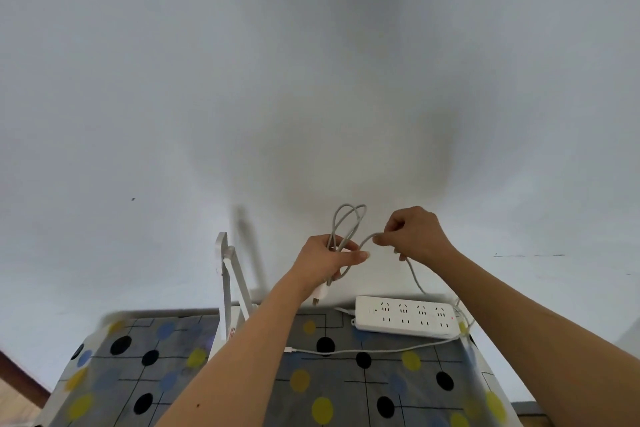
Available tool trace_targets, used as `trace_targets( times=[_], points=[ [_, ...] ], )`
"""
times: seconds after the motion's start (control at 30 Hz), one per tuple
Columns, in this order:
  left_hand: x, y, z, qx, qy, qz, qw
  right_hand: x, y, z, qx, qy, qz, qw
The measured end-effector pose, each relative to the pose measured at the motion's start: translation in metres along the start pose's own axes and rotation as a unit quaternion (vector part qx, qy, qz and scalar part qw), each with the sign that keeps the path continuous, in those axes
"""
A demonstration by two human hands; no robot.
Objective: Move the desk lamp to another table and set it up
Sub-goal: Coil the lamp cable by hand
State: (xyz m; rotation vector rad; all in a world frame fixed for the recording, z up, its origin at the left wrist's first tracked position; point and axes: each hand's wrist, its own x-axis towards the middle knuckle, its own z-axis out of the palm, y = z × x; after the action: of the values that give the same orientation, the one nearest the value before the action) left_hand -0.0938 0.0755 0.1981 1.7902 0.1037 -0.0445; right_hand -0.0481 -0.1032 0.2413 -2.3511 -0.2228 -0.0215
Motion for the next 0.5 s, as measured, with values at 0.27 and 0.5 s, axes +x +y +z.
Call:
trace_targets(
  times=[0.27,0.5],
  points=[
    [0.000,-0.001,0.004,-0.015,-0.029,-0.010,0.999,-0.002,-0.030,0.006,0.241,-0.039,0.107,0.964],
    [0.004,0.001,0.001,-0.063,-0.052,-0.028,0.996,0.005,-0.051,0.013,0.423,-0.048,0.202,0.882]
  ],
)
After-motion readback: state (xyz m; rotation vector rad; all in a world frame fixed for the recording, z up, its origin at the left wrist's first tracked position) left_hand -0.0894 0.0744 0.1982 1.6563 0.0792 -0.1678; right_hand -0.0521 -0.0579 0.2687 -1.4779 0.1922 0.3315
